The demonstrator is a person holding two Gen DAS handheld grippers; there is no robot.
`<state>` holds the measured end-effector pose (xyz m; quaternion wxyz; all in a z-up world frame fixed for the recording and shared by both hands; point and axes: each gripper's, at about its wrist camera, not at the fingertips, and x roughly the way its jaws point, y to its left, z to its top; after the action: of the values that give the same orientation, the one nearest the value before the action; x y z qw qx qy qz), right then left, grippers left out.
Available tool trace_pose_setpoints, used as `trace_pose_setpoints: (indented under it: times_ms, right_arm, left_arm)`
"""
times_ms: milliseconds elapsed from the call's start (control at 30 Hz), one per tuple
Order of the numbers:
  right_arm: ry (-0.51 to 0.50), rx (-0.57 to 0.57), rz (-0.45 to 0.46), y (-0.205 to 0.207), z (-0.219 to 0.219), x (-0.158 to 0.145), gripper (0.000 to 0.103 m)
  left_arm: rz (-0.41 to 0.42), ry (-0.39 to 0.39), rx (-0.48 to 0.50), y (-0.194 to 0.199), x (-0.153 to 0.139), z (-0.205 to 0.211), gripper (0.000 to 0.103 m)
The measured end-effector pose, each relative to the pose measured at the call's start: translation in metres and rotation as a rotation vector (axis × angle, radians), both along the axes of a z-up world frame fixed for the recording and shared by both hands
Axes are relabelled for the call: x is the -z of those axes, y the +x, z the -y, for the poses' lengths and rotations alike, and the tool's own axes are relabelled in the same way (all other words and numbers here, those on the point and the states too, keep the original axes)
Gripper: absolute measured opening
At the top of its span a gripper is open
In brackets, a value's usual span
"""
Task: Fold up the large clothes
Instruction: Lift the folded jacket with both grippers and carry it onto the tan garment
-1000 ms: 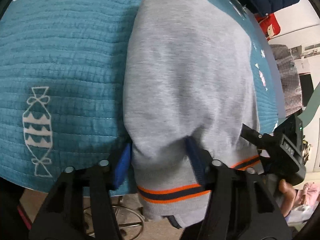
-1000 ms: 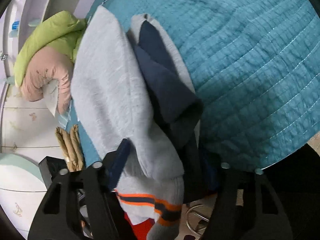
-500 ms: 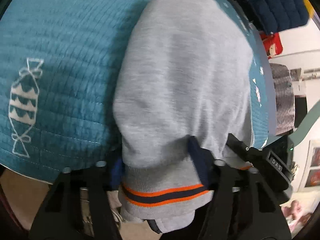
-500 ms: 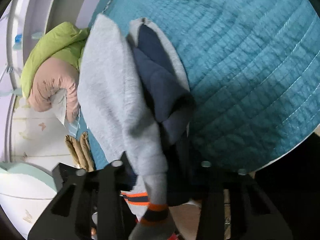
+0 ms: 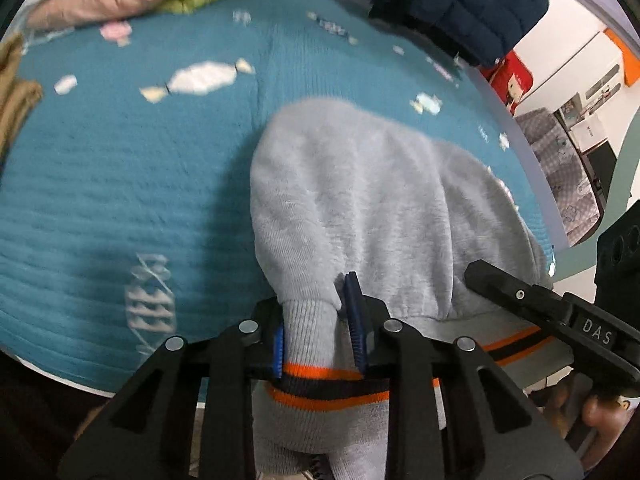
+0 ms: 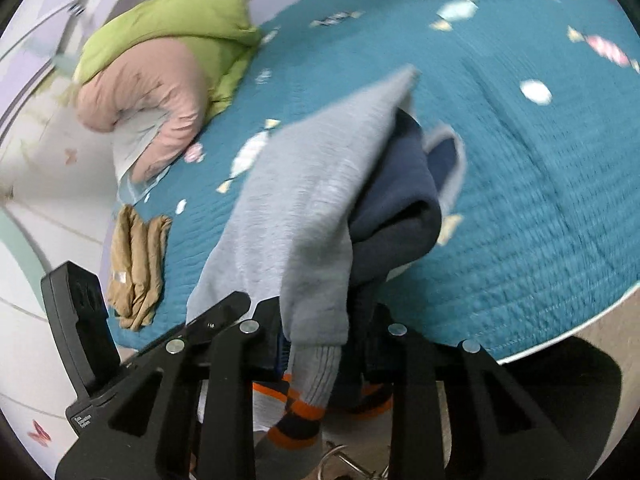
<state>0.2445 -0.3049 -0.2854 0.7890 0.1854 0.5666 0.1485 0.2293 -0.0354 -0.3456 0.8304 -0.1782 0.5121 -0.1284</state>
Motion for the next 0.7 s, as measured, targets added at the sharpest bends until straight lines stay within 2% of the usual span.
trace_pose_setpoints:
  times_ms: [67,167,400,600,700]
  right_arm:
    - [-0.008,-0.031,0.022,-0.001,-0.008,-0.007,0.024]
    - [-0.014,-0.083,0.06,0.001,-0.044,-0.023,0.024]
    - [-0.009,-0.205,0.127,0.014,-0.127,-0.05,0.024]
    - [0.033,-0.326,0.212,0.031,-0.232,-0.078,0.024]
    - [0.09,-0.387,0.261,0.038,-0.303,-0.094,0.024]
  left_arm:
    - [0.034,0.005,-0.017,-0.002,-0.013,-0.012,0.023]
    - [0.068,0.008,-0.054,-0.006,-0.031,-0.039,0.023]
    - [0.142,0.048,-0.155,-0.014,-0.068,-0.123,0.023]
    - [0.22,0.098,-0.265,-0.017,-0.11,-0.226,0.023]
    - [0.264,0.151,-0.324,-0.017,-0.137,-0.284,0.023]
